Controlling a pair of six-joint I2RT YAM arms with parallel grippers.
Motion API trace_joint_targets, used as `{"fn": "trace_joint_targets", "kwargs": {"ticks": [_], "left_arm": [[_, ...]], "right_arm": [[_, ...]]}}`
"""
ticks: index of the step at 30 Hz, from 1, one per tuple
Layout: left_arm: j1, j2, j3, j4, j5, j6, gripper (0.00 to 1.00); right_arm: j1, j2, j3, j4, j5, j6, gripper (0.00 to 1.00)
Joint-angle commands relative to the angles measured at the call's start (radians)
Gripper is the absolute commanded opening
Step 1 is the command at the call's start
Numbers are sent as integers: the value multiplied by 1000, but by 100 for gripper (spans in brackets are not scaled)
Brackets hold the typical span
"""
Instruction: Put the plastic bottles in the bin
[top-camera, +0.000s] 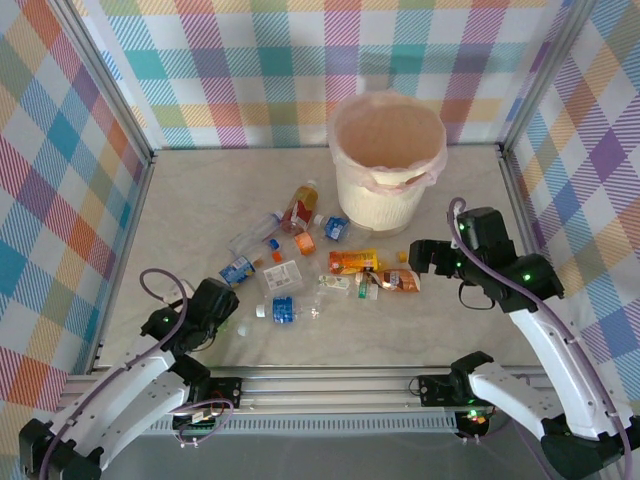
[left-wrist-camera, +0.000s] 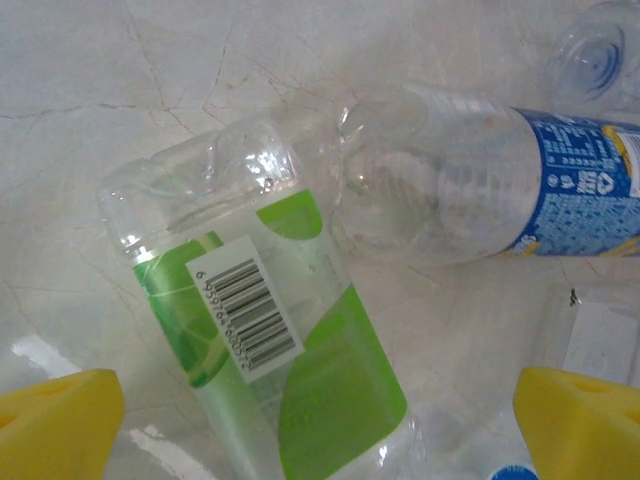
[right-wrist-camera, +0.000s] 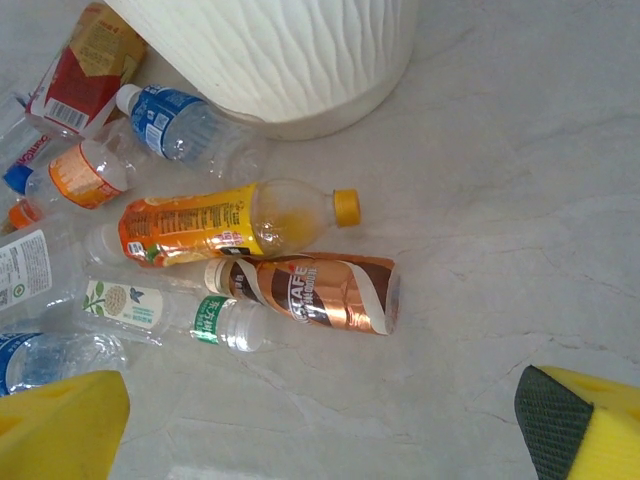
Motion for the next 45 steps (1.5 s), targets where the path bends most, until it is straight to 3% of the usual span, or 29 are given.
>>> {"fn": "trace_joint_targets", "kwargs": {"ticks": [1, 8, 13, 19, 24, 32, 40, 45], "left_arm": [[53, 28, -31, 78, 37, 33, 100], [158, 89, -85, 192, 137, 90, 99], [176, 130, -95, 218, 145, 98, 91], [190, 146, -131, 251, 147, 85, 76], [191, 130, -131, 232, 124, 86, 56], [191, 46, -79, 147, 108, 95, 32], [192, -11, 44, 56, 119, 138, 15], [192, -7, 155, 23, 148, 182, 12]], "right_arm": [[5, -9, -14, 29, -20, 24, 100], [5, 5, -34, 59, -39, 29, 100], [5, 20, -45, 76, -45, 32, 100], [6, 42, -50, 91, -45, 34, 100], [6, 59, -54, 97, -34, 36, 100], [7, 74, -74, 85, 4, 46, 100], [6, 62, -114, 87, 66, 55, 100], [7, 80, -123, 77, 101, 76, 100]]}}
